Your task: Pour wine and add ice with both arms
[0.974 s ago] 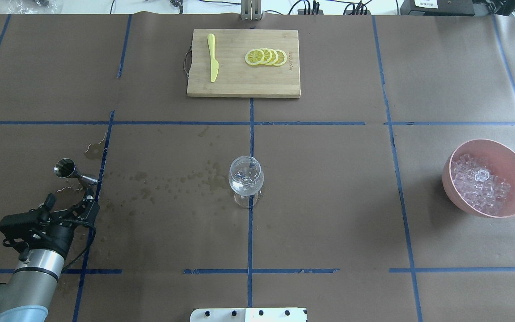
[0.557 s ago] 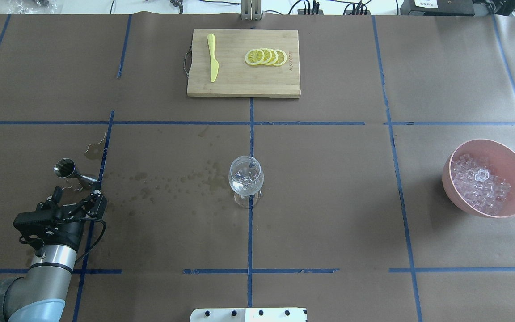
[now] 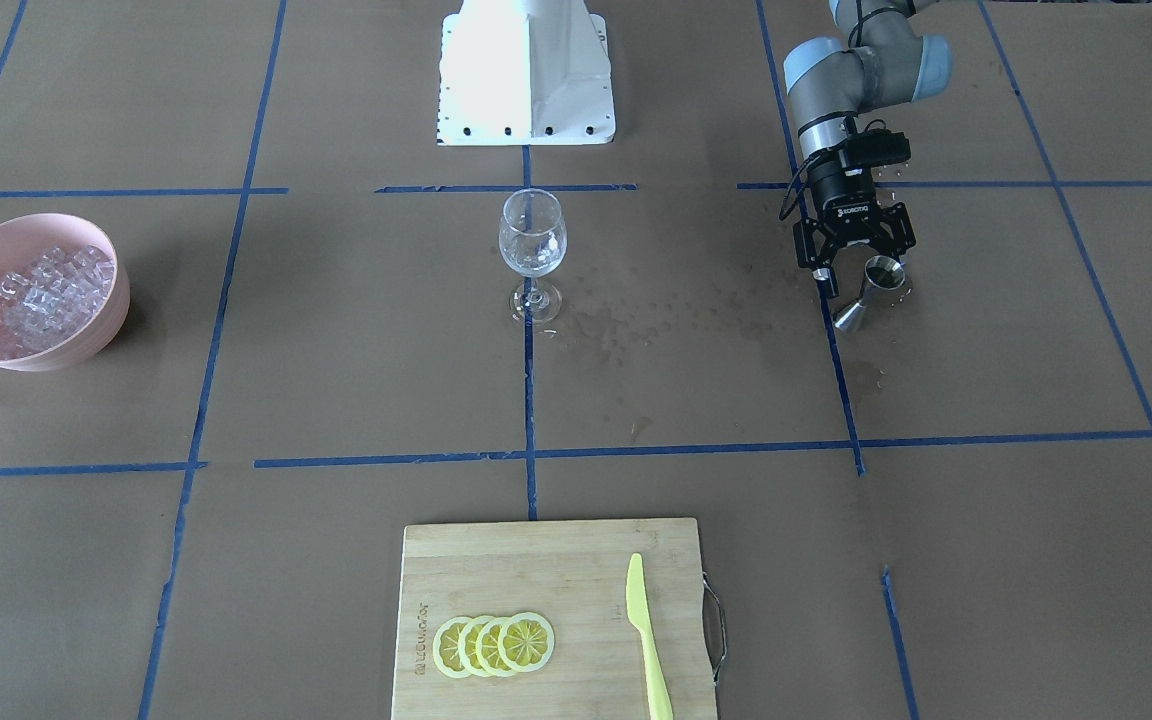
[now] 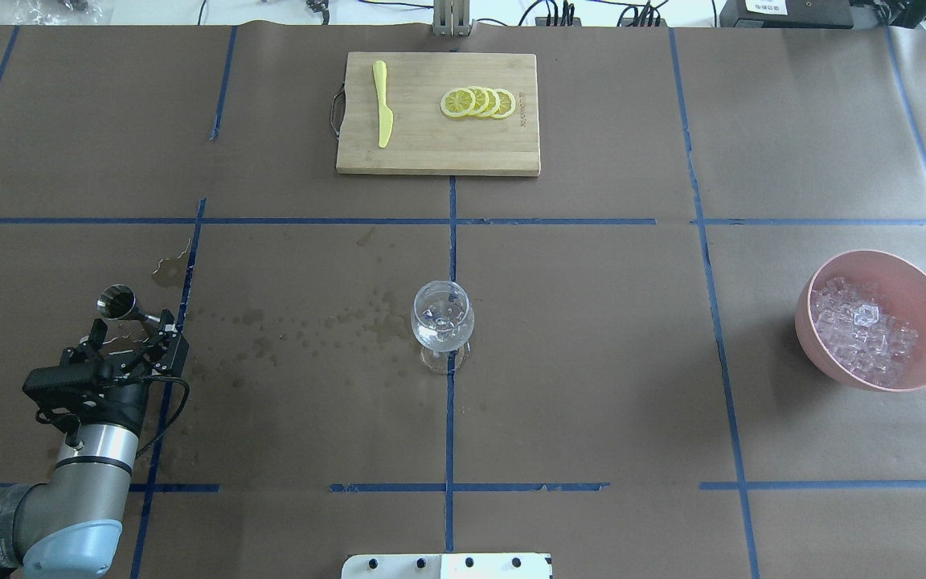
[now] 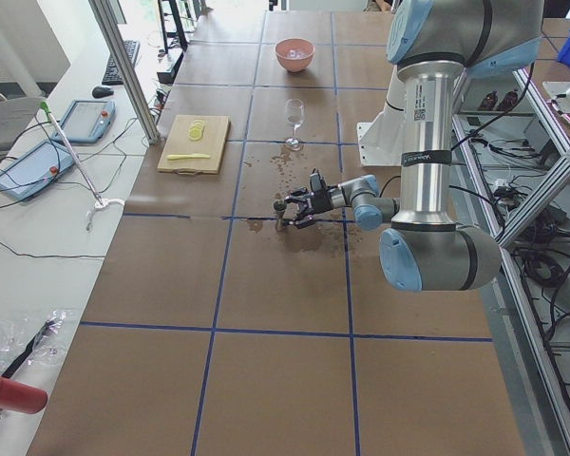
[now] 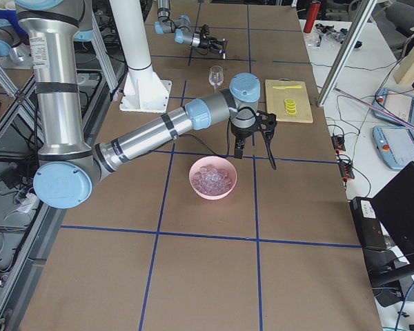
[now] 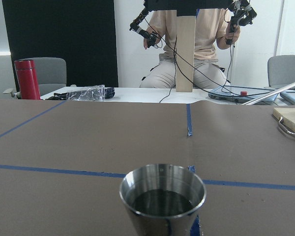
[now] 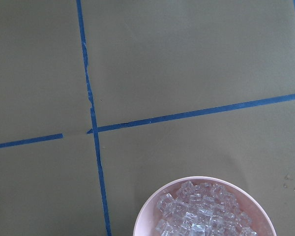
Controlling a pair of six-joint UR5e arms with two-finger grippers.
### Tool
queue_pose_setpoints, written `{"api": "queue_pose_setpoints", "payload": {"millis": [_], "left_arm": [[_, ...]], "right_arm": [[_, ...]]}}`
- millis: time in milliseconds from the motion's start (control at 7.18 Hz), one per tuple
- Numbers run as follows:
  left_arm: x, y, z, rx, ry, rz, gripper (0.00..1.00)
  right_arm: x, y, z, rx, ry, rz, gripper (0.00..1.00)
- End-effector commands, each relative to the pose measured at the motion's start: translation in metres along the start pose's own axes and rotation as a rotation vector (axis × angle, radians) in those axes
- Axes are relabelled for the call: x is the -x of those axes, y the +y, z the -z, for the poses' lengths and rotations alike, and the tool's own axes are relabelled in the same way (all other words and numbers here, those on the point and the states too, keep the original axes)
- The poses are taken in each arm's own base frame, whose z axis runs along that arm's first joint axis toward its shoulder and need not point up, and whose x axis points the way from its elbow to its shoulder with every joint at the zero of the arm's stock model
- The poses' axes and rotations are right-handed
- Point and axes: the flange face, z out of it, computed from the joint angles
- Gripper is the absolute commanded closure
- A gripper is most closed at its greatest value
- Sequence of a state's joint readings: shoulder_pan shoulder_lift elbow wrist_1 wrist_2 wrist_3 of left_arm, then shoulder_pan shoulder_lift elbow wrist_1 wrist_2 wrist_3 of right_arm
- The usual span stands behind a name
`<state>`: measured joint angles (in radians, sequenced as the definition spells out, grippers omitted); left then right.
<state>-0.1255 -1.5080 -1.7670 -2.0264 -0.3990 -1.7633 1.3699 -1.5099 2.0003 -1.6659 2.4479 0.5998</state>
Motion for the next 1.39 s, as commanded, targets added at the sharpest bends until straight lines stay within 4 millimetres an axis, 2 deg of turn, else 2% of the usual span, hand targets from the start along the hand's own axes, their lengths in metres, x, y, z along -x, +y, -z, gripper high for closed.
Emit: {"api": "queue_pose_setpoints", "payload": {"millis": [0, 139, 418, 835, 974, 1253], "left_arm": [[-0.001, 0.002, -0.002, -0.003, -0.003, 0.000, 0.11], [-0.003, 0.002, -0.002, -0.002, -0.002, 0.002, 0.16], [-0.003, 0.003, -0.016, -0.020, -0.021, 0.003, 0.18], [-0.004, 0.010, -0.020, -0.023, -0.027, -0.006, 0.22], [-0.004, 0.010, -0.020, -0.023, -0.027, -0.006, 0.26], [-0.006, 0.009, -0.020, -0.023, -0.026, 0.003, 0.42]], "right_arm": [[0.001, 0.000, 0.001, -0.001, -0.001, 0.002, 0.00], [0.001, 0.000, 0.001, -0.002, 0.000, 0.000, 0.00], [0.001, 0.000, 0.001, -0.001, -0.001, 0.000, 0.00], [0.001, 0.000, 0.001, -0.001, -0.001, 0.000, 0.00], [0.001, 0.000, 0.001, -0.001, -0.001, 0.000, 0.00], [0.003, 0.002, 0.003, -0.004, -0.003, 0.005, 0.00]]}}
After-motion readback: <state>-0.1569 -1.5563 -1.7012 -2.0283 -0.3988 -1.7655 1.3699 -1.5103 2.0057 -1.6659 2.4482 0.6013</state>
